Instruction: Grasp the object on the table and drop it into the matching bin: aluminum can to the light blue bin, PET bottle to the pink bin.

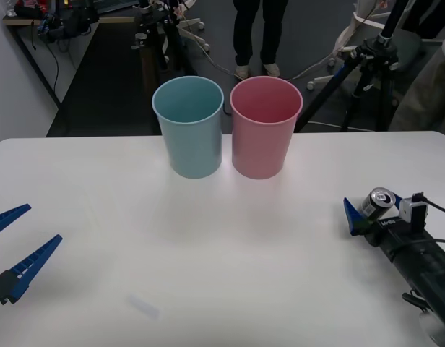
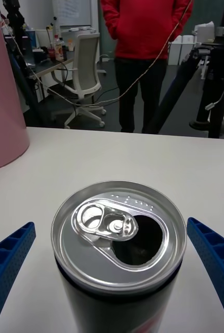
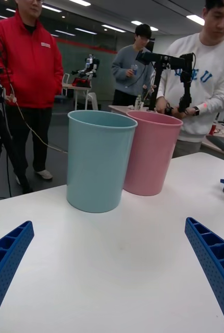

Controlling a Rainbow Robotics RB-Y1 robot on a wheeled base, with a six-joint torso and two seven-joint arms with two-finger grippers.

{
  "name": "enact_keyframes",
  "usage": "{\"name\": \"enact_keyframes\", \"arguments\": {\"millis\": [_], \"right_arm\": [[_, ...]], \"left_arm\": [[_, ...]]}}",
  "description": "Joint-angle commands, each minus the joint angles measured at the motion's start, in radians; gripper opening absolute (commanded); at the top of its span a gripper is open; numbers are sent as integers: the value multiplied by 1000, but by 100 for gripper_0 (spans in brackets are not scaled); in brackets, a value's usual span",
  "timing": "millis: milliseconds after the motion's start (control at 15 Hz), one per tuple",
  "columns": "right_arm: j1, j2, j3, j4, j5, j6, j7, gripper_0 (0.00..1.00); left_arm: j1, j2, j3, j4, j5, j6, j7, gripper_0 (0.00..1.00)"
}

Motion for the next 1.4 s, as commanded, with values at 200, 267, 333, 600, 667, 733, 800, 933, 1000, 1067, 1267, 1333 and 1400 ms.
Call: {"name": "enact_keyframes", "arguments": {"millis": [200, 267, 333, 600, 667, 733, 800, 933, 1000, 1067, 1267, 1333, 1400], "right_arm": [[0, 0, 3, 0, -1, 0, 0, 0], [0, 0, 3, 0, 0, 0, 0, 0], [0, -1, 3, 0, -1, 0, 2, 0], [0, 0, 3, 0, 0, -8, 0, 0], [0, -1, 3, 0, 0, -16, 0, 0], [0, -1, 2, 0, 0, -25, 0, 0], [0, 0, -1, -2, 0, -36, 0, 0], [7, -1, -6, -26, 0, -46, -3, 0], [22, 0, -6, -61, 0, -48, -6, 0], [40, 0, -6, -101, 2, -48, -12, 0], [111, -1, 14, -264, 20, -46, -31, 0], [142, -1, 23, -335, 31, -48, -43, 0], [161, -1, 35, -388, 45, -42, -61, 0]], "left_arm": [[0, 0, 0, 0, 0, 0, 0, 100], [0, 0, 0, 0, 0, 0, 0, 100], [0, 0, 0, 0, 0, 0, 0, 100], [0, 0, 0, 0, 0, 0, 0, 100], [0, 0, 0, 0, 0, 0, 0, 100], [0, 0, 0, 0, 0, 0, 0, 100], [0, 0, 0, 0, 0, 0, 0, 100], [0, 0, 0, 0, 0, 0, 0, 100], [0, 0, 0, 0, 0, 0, 0, 100], [0, 0, 0, 0, 0, 0, 0, 100], [0, 0, 0, 0, 0, 0, 0, 100], [0, 0, 0, 0, 0, 0, 0, 100], [0, 0, 0, 0, 0, 0, 0, 100]]}}
